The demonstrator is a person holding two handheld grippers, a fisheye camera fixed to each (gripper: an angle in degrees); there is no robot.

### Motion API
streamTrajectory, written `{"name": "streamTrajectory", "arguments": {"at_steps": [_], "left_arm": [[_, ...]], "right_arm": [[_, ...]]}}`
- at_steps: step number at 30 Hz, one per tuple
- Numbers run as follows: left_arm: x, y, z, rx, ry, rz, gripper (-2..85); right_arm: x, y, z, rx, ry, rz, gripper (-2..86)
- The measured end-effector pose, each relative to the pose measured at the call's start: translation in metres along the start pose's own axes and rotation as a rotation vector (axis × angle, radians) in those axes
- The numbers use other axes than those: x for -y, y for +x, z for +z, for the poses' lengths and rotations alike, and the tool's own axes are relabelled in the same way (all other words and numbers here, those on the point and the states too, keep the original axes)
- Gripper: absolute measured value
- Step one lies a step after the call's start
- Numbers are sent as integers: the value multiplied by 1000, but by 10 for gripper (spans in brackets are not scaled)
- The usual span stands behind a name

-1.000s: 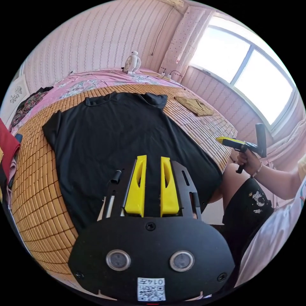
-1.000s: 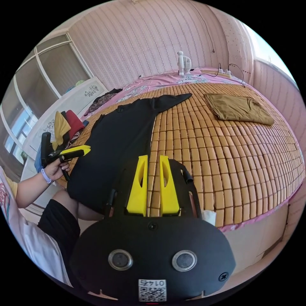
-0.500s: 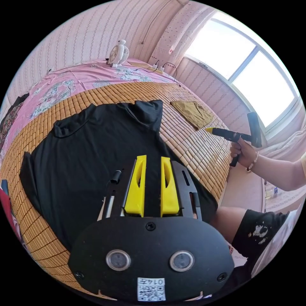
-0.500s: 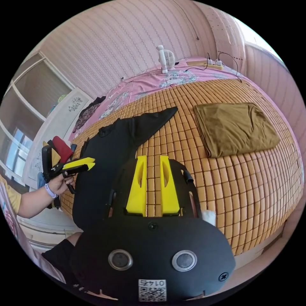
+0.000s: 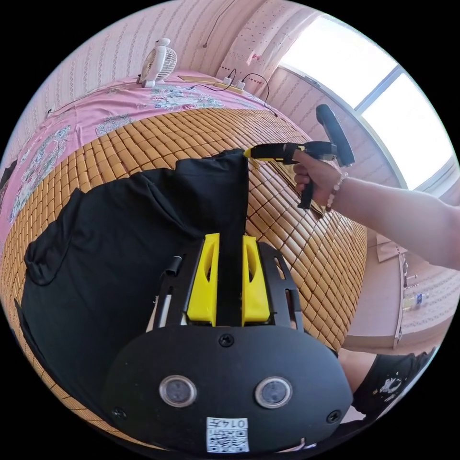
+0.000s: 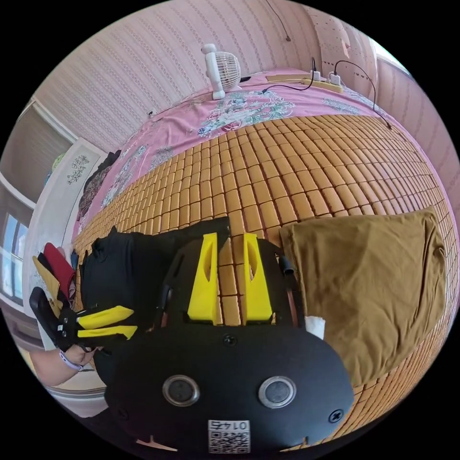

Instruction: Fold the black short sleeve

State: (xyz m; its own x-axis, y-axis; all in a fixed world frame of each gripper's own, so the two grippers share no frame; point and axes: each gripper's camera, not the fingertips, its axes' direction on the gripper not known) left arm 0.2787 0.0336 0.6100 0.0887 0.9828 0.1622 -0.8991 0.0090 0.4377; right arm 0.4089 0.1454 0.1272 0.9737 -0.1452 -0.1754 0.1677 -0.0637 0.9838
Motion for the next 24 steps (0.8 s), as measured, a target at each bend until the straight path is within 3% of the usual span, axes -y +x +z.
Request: {"name": "streamTrajectory", "arguments": {"at_steps": [2, 9, 13, 20, 24], "left_arm": [[1, -5, 14, -3, -6, 7, 79], [-11, -36, 32, -9, 44, -7, 79], [-24, -62, 37, 1, 47, -53, 79], [-16, -93, 46, 68, 90, -56, 80], [-3, -111, 65, 108, 95, -73, 80]], "right_arm": [[-3, 4, 1, 21, 21, -32, 9], [-38, 17, -64, 260, 20, -146, -2], [-64, 3, -146, 355, -79, -68, 3], [-7, 26, -159, 212, 119, -15, 55], [-11, 34, -124, 82, 59, -54, 83]]}}
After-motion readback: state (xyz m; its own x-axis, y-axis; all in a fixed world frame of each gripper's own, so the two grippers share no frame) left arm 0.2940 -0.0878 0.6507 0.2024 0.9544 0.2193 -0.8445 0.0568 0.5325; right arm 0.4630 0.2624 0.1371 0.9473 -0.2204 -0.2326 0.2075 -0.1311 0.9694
